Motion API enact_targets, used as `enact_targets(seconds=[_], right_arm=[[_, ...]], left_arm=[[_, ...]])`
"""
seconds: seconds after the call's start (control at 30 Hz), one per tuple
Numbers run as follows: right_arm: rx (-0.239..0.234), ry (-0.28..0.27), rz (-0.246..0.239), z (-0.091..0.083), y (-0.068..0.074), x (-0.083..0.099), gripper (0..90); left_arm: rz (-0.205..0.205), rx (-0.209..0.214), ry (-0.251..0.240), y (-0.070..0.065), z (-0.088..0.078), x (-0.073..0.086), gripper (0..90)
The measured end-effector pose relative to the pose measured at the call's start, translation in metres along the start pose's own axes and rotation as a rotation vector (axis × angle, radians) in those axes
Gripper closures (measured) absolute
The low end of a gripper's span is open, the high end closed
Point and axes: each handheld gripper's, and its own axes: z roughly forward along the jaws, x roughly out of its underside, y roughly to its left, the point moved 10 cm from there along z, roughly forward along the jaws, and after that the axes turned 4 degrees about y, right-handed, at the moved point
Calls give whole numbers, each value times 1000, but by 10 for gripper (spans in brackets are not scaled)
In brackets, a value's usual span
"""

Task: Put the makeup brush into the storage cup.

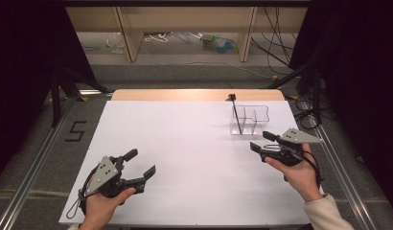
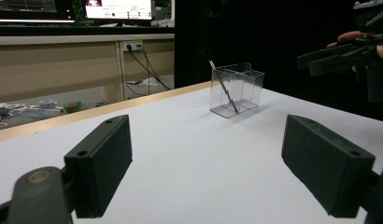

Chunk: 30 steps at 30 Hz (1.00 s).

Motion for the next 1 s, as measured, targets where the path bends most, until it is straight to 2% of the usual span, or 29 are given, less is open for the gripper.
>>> enact_targets(seconds=[0.1, 0.2, 0.27, 0.4, 0.47, 0.67, 0.73, 0.8, 0.93, 0.97, 1.0], right_arm=[[-11, -23, 1, -3, 3, 2, 324], [-9, -13, 0, -7, 5, 6, 323], [-13, -28, 3, -8, 7, 6, 322], [-11, -7, -3, -15, 10, 12, 322], [-16, -20, 1, -17, 12, 13, 322], [-18, -10, 5, -24, 15, 19, 321], [-12, -29, 8, -24, 15, 19, 320], [-16, -6, 12, -26, 15, 21, 319], [-15, -12, 9, -24, 14, 21, 317], [-10, -34, 12, -23, 14, 20, 316], [-12, -25, 9, -23, 14, 20, 316]], left_arm=[[0, 0, -1, 0, 0, 0, 160], [-4, 1, 0, 1, 0, 0, 160], [0, 1, 0, 1, 0, 0, 160], [-1, -2, 1, 1, -1, 0, 160], [-2, -2, 2, 2, -1, 1, 160], [-4, -3, 2, 2, -1, 1, 160], [-1, -2, 4, 2, 0, 1, 160], [1, -1, 3, 2, 0, 1, 160], [-3, -1, 3, 2, 0, 1, 160], [-4, -1, 3, 2, 0, 1, 160], [-3, -2, 3, 3, 0, 1, 160]])
